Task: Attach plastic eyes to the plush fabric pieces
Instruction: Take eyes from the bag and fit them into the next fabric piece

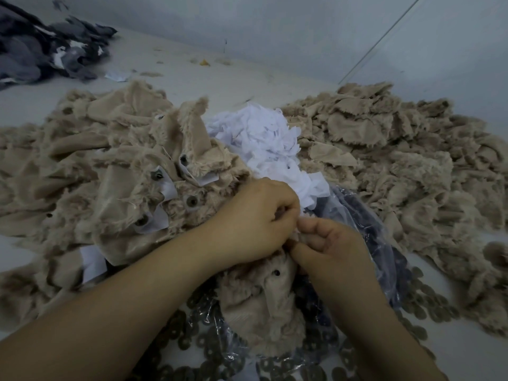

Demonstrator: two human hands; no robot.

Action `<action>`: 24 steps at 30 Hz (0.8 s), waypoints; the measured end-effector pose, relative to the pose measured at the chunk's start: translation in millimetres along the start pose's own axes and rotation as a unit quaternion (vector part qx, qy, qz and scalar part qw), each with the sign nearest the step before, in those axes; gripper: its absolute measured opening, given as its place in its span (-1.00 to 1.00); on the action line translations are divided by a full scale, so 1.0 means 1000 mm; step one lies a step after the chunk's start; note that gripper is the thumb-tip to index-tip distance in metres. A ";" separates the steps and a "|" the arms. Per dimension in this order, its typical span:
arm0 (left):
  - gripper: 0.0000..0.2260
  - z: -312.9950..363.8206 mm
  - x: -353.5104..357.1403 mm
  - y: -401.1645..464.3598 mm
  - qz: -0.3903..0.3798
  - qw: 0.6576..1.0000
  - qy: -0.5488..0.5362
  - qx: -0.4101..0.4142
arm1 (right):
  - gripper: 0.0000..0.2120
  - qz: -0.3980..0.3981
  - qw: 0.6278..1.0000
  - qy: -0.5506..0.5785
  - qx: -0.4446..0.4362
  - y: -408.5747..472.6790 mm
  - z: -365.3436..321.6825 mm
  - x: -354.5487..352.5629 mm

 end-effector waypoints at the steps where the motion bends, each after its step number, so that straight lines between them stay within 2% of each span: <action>1: -0.79 -0.002 -0.002 0.002 -0.008 1.000 -0.004 -0.012 | -0.83 0.003 1.000 0.002 0.001 0.000 0.000 -0.001; 5: -0.53 -0.005 0.005 0.008 -0.088 0.991 0.101 -0.013 | -0.88 0.001 1.000 0.008 0.002 -0.001 -0.002 0.001; 7: -0.57 -0.007 0.007 0.011 -0.104 0.980 0.166 -0.011 | -0.90 0.011 1.000 0.003 0.004 -0.001 -0.002 0.000; 10: -0.74 -0.012 0.002 0.017 -0.081 0.974 0.213 -0.019 | -0.86 0.024 1.000 0.005 0.005 -0.001 0.000 -0.002; 12: -0.77 -0.014 0.000 0.021 -0.064 0.968 0.243 -0.021 | -0.83 0.020 1.000 0.003 0.003 -0.001 -0.001 -0.002; 18: -0.80 -0.016 -0.004 0.022 -0.016 0.975 0.222 -0.020 | -0.77 0.033 0.999 -0.001 -0.003 0.000 -0.002 -0.004; 21: -0.80 -0.020 -0.004 0.021 -0.028 0.975 0.217 -0.026 | -0.78 0.029 1.000 0.000 -0.012 -0.001 -0.003 -0.003; 24: -0.71 -0.026 -0.003 0.022 -0.032 0.975 0.216 -0.038 | -0.84 0.020 1.000 -0.002 -0.023 -0.001 -0.005 -0.001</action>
Point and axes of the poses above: each hand's wrist, its own y-axis towards the middle knuckle, its own x-axis out of the palm, z = x × y, the point moved 7 cm from there along y, towards the middle knuckle, and after that the axes turned 3 degrees about -x, right-handed, at the moved point
